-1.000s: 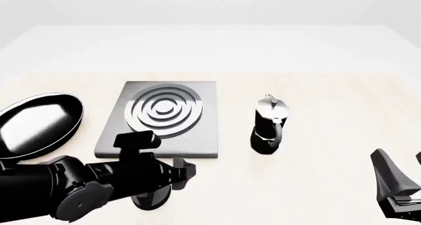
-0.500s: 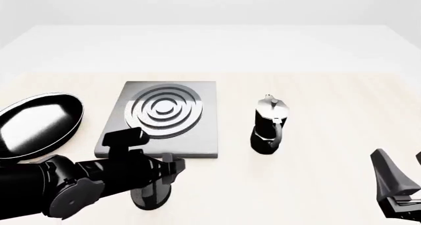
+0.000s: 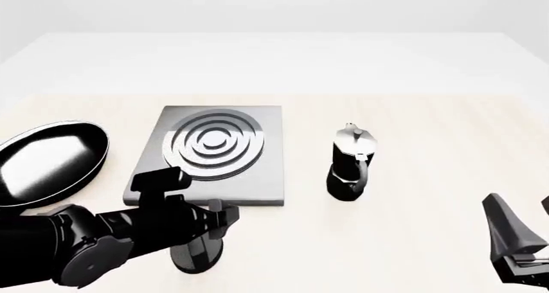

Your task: Turn on the stove and put the moka pot on it.

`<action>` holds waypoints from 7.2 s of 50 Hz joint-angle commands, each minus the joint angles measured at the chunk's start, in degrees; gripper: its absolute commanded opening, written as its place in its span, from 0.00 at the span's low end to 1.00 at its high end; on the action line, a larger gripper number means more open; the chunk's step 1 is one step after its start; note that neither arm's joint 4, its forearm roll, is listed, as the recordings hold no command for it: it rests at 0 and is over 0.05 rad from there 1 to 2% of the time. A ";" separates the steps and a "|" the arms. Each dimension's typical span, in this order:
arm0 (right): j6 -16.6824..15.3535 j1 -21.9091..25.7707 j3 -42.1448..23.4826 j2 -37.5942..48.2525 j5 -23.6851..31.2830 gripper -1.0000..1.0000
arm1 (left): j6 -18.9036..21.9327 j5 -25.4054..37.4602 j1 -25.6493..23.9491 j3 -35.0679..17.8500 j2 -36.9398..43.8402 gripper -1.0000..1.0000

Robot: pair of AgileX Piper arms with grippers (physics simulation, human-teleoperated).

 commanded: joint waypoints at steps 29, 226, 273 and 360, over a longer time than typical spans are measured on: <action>-0.20 0.64 0.00 2.01 -2.00 1.00 | 2.82 1.22 4.58 3.14 0.72 1.00; 3.31 17.33 -18.28 61.11 -25.39 1.00 | 41.91 7.74 37.56 23.67 -79.64 1.00; 6.65 19.51 -18.71 84.47 -41.84 1.00 | 41.58 8.60 37.66 23.68 -79.64 1.00; -7.93 37.38 -65.81 97.20 -16.77 0.00 | 41.18 10.07 37.57 23.68 -79.65 1.00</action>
